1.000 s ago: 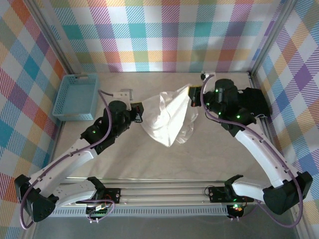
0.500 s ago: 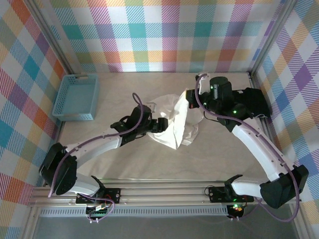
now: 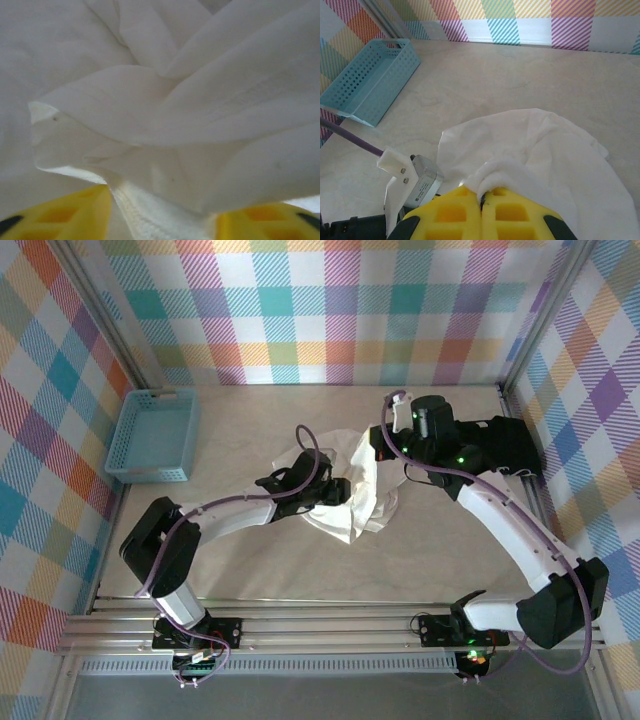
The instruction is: Fold the inside-out t-shirt
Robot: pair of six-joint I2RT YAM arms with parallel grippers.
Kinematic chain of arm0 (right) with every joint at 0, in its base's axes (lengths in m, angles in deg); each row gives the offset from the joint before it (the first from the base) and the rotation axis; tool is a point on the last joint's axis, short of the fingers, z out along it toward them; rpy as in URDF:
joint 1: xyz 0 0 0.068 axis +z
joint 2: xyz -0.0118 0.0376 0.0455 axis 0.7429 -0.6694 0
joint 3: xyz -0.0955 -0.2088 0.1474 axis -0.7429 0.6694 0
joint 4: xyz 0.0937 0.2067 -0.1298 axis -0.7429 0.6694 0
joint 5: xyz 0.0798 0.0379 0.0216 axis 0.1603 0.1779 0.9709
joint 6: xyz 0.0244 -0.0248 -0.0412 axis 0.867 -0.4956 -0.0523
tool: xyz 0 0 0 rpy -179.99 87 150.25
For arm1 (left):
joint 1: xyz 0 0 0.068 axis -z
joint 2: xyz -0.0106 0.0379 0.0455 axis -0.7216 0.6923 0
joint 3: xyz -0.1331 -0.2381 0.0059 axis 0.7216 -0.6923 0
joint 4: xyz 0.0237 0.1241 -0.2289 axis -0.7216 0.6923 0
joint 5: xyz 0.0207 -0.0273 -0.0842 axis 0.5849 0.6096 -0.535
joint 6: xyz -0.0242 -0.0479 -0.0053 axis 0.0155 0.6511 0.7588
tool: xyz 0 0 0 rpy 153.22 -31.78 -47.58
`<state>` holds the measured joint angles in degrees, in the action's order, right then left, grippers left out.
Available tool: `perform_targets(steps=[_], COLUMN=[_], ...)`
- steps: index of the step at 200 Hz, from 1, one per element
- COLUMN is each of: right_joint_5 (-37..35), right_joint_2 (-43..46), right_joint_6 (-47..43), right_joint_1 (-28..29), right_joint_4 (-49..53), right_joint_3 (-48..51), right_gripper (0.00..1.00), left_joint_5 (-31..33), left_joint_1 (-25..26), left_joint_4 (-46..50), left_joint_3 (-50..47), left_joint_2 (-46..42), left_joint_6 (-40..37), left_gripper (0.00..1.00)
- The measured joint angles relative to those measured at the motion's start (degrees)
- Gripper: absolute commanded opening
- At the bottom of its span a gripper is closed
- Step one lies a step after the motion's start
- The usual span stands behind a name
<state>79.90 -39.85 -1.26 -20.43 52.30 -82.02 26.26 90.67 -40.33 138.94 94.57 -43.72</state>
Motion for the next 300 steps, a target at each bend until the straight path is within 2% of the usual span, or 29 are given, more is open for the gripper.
perform_targets(steps=[19, 40, 59, 89, 117, 145, 164, 180, 190, 206, 225, 245, 269, 300], right_joint_5=[-2.3, -4.6, -6.3, -6.2, -4.6, -4.4, -4.4, -4.4, -4.2, -3.8, -3.4, -3.4, -4.0, -4.5], right_joint_2=[0.0, 0.2, 0.7, 2.5, 6.0, 7.6, 6.9, 5.8, 5.1, 4.5, 4.4, 4.5, 4.5, 4.5], right_joint_6=[-1.1, -1.4, -1.7, -2.3, -2.3, -2.3, -2.3, -2.3, -2.3, -2.3, -2.3, -2.5, -2.7, -3.0], right_joint_1=[-0.6, -2.3, -3.6, -3.7, -3.5, -4.0, -4.0, -4.0, -4.0, -4.0, -4.0, -4.0, -4.0, -4.3], right_joint_4=[0.9, 1.9, 3.0, 2.3, -1.3, -3.0, -2.8, -2.4, -2.3, -1.9, -1.8, -1.5, 0.7, 3.3], right_joint_3=[0.0, -0.1, -1.8, -8.6, -13.0, -15.2, -15.4, -15.3, -15.1, -14.4, -12.2, -8.3, -4.0, -2.1], right_gripper=[0.01, 0.01, 0.01, 0.01, 0.00, 0.00, 0.00, 0.00, 0.00, 0.00, 0.00, 0.00, 0.00, 0.00], left_joint_5=[2.1, 5.3, 8.5, 14.1, 17.1, 20.4, 21.7, 22.0, 21.8, 19.4, 12.2, 4.9, -1.6, -8.2], left_joint_1=[0.0, -0.9, -2.5, -5.6, -5.9, -7.2, -7.9, -8.6, -9.1, -9.2, -9.1, -8.6, -7.8, -7.1], left_joint_4=[1.1, 3.4, 5.9, 7.5, 5.9, 5.5, 5.9, 6.5, 7.7, 9.0, 7.4, 4.4, 1.5, -0.2], left_joint_3=[0.0, -0.2, -0.3, 2.6, 7.7, 8.7, 7.7, 5.5, 4.0, 1.4, -1.8, -2.7, -1.6, 3.3], left_joint_2=[-0.6, -4.4, -12.0, -27.0, -35.4, -37.6, -36.1, -33.7, -32.0, -29.9, -27.2, -21.4, -12.2, -1.2], left_joint_6=[-1.5, -3.2, -5.4, -10.3, -15.0, -17.5, -17.7, -17.4, -16.9, -14.7, -11.3, -8.0, -6.6, -6.6], left_gripper=[0.00, 0.00, 0.00, 0.09, 0.15, 0.13, 0.06, 0.06, 0.10, 0.27, 0.47, 0.60, 0.69, 0.71])
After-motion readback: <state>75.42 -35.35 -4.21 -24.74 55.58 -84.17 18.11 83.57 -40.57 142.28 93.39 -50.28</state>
